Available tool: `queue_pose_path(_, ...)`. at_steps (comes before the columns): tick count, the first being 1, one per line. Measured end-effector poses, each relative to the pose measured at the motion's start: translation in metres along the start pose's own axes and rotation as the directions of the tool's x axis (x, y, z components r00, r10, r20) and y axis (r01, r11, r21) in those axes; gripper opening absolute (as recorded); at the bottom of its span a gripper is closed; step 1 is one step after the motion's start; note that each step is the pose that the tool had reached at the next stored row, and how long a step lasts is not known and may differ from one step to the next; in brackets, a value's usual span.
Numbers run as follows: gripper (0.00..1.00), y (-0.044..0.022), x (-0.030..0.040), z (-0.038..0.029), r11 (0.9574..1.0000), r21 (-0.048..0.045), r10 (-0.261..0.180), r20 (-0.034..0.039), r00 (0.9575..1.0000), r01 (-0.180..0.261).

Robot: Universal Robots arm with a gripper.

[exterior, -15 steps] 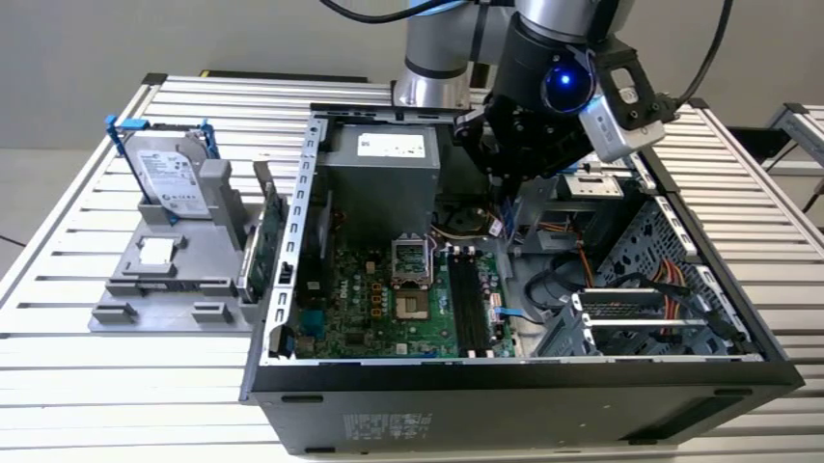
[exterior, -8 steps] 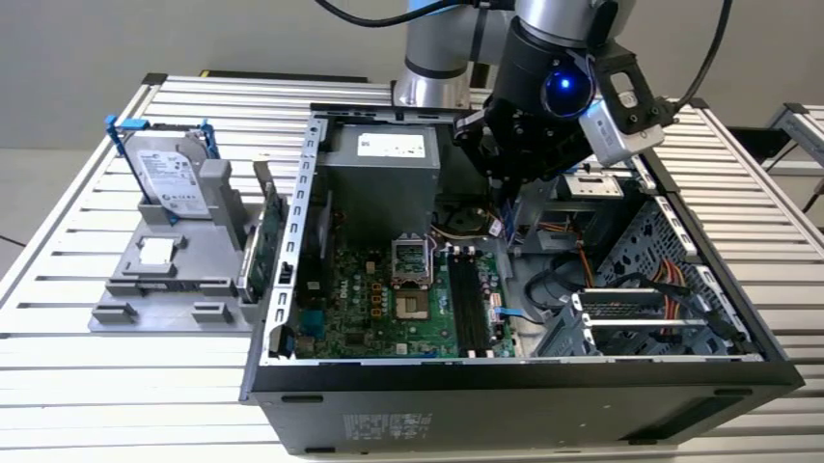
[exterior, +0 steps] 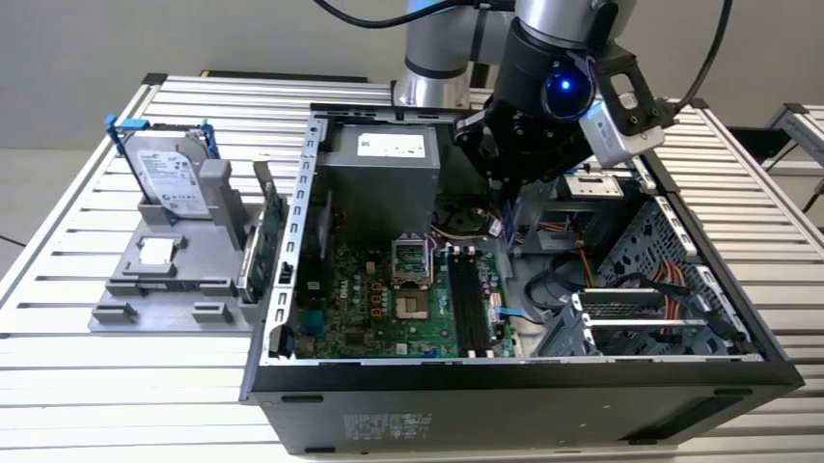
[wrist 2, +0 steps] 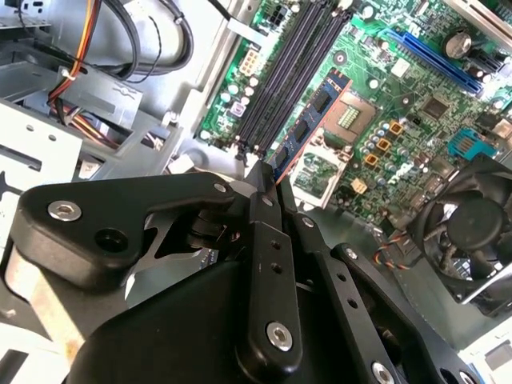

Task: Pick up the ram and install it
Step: 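Insert the ram into the slot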

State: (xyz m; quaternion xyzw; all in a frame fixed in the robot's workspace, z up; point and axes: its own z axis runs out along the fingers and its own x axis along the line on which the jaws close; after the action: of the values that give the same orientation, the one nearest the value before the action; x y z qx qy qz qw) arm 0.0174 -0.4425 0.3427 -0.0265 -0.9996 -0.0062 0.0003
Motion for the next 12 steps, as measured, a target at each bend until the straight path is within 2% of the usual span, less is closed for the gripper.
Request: queue_pose_path(12,0.00,-0.0022,-0.0005,0.0051,1.0000,0.0002,0.000,-0.0002,1.0000,0.000)
